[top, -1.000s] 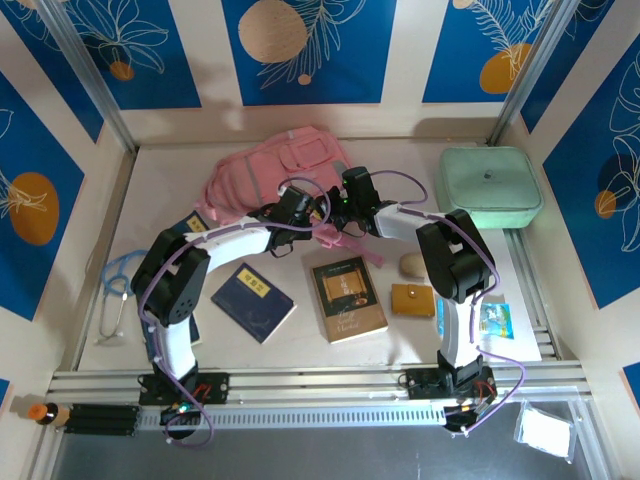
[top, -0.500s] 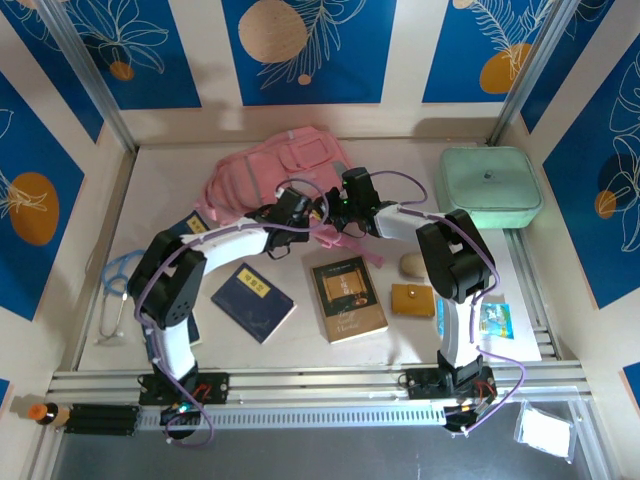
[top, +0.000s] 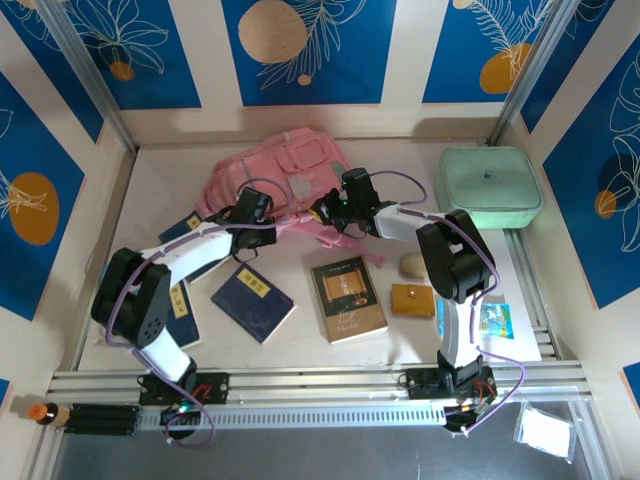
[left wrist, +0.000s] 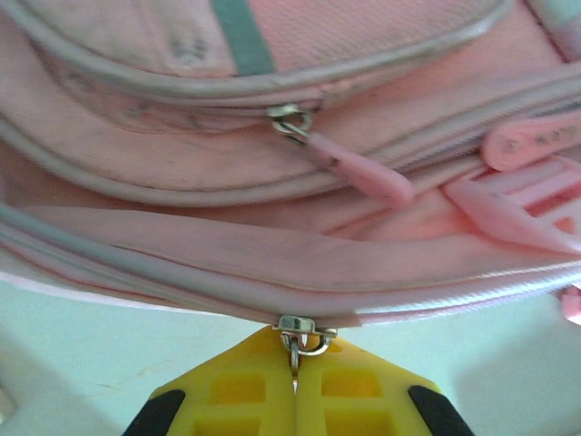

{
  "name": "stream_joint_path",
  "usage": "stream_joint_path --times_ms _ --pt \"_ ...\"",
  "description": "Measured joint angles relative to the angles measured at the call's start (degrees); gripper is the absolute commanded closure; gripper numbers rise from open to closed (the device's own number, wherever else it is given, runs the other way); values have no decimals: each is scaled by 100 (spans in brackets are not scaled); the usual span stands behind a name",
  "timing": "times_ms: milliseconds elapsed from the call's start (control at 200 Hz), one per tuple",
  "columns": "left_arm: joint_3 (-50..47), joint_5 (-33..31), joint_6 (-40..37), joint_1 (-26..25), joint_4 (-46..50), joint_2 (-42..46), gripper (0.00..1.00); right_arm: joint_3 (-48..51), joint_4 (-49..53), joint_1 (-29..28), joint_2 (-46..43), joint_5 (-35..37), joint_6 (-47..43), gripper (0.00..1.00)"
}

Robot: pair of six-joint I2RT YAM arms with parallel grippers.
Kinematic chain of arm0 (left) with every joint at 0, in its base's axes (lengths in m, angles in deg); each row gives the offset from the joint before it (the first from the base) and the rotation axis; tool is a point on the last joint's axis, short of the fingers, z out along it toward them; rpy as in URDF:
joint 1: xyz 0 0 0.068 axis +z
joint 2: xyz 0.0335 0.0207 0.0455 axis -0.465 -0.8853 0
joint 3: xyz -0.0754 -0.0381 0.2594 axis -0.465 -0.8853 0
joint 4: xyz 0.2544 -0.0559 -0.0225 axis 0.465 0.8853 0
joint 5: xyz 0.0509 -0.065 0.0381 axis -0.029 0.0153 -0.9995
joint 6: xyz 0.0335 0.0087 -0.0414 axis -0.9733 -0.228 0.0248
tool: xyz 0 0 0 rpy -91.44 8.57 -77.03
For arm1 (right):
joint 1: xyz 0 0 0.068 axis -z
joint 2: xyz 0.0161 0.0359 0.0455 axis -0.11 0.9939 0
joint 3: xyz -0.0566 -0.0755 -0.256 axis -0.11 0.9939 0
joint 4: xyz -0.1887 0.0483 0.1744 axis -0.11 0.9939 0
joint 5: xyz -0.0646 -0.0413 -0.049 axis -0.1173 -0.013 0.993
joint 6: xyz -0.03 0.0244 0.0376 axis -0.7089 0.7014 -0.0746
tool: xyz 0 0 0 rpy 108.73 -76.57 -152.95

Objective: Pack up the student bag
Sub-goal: Unzip the student bag at the top-center of the table.

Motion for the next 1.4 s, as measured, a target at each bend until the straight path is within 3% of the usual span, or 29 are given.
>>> stream_joint_path --times_ms 115,320,485,755,955,1215,1400 --pt "0 9 -105 44 0 0 100 0 4 0 0 2 -20 93" --pt "0 22 -264 46 -9 0 85 0 17 0 0 2 -59 93" --pt "2 55 -382 46 -79 -13 79 0 35 7 0 20 -61 94" --pt "85 52 -400 46 -138 -256 79 -2 37 7 0 22 -61 94" --pt "107 -15 -402 46 -133 -326 72 -2 42 7 0 22 -61 94" --pt "107 -63 -463 46 -153 -323 81 -2 66 11 0 22 -105 94" --pt "103 -181 -570 46 -245 -323 81 -2 85 13 0 22 -122 94"
